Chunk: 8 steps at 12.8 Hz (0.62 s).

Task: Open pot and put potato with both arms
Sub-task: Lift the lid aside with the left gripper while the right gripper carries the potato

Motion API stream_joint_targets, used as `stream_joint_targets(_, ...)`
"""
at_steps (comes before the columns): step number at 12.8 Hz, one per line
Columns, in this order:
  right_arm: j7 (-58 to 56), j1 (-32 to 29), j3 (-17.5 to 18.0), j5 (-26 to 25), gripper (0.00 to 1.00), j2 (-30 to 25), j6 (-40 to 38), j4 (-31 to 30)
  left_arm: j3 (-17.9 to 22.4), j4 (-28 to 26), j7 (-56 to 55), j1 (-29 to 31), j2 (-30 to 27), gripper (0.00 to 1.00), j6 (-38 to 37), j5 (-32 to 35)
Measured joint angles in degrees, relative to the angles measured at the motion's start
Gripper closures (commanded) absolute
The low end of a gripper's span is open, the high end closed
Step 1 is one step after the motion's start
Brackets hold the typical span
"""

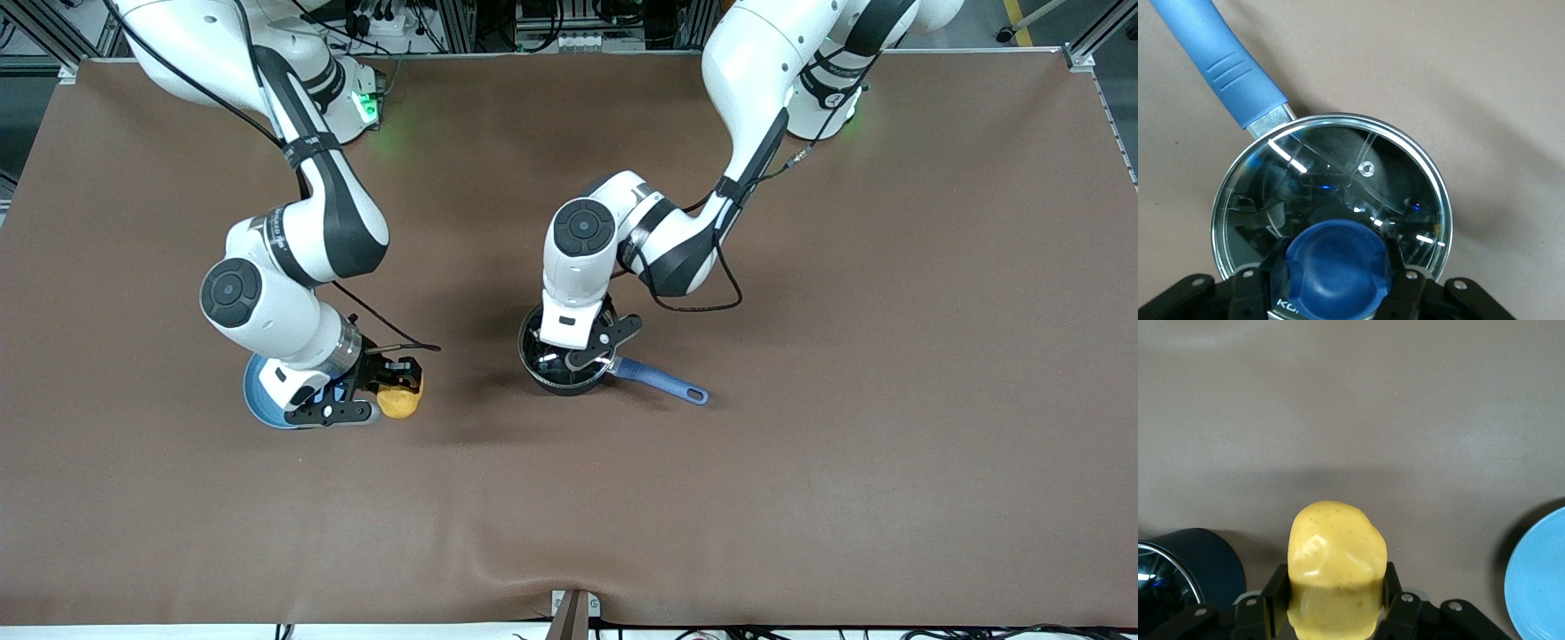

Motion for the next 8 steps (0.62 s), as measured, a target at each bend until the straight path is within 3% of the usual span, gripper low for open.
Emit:
stream_joint_targets(2, 0.00, 0.13, 0.00, 0.00, 1.00, 0.00, -0.01, 0.32, -0.02, 0.05, -0.29, 0.00, 0.00, 1.00, 0.00, 0.00)
stream_joint_targets(8, 3.35, 2.07, 0.05, 0.00, 1.00, 0.01, -0.03, 2.61, -0.31, 1.88, -0.38, 0.00, -1.45, 1.00, 0.01, 0.00)
